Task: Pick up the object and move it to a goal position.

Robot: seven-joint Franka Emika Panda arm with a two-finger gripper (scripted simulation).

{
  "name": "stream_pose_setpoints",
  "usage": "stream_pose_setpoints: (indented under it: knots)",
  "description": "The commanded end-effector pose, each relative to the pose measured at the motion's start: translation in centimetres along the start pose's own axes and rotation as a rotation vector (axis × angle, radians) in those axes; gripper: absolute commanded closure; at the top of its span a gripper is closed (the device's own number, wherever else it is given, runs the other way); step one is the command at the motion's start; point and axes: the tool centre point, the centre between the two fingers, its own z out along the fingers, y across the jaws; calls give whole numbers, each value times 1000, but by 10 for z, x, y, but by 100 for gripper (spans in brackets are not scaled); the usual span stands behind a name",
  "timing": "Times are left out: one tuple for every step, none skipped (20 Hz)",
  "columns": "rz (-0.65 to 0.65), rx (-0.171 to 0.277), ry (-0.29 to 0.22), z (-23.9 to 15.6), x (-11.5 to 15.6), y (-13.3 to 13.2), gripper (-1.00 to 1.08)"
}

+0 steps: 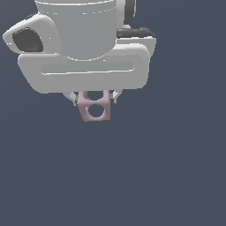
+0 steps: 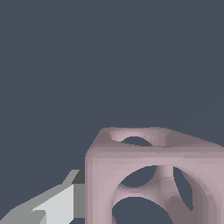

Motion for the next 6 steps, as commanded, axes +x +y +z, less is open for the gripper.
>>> stream_pose_setpoints:
  knots:
    - [0, 0, 0, -1, 0, 0, 108]
    - [0, 0, 0, -2, 0, 0, 108]
    - [0, 0, 0, -2, 1, 0, 108]
    - [0, 0, 0, -2, 1, 0, 108]
    - [0, 0, 0, -2, 1, 0, 108]
    - [0, 0, 0, -2, 1, 0, 108]
